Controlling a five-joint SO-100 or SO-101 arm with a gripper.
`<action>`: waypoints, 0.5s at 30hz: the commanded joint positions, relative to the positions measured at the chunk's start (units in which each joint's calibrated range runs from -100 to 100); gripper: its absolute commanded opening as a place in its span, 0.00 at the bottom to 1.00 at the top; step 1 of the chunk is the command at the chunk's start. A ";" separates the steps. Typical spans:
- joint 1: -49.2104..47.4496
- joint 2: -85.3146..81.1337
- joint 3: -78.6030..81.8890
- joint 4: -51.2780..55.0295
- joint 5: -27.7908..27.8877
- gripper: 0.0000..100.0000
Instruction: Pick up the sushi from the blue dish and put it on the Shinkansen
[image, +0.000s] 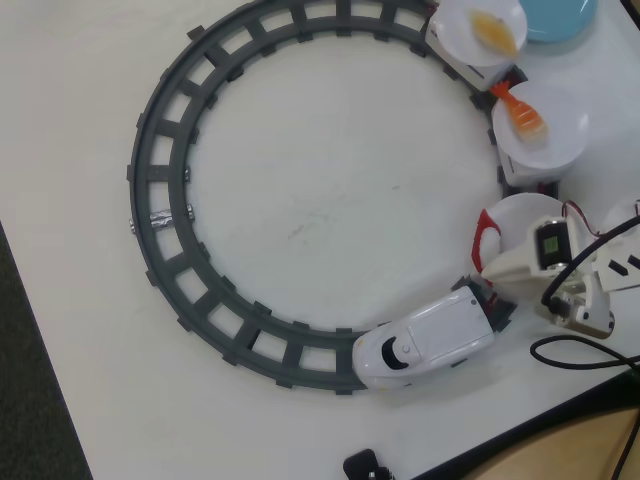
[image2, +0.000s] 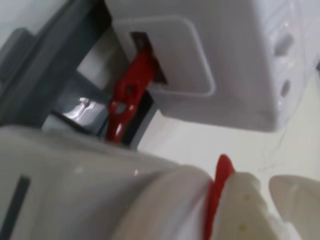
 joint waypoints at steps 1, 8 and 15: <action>0.17 -1.19 -3.82 -0.79 0.16 0.02; 0.26 -5.70 -7.32 7.76 0.16 0.02; -0.09 -10.04 -11.81 19.49 0.11 0.02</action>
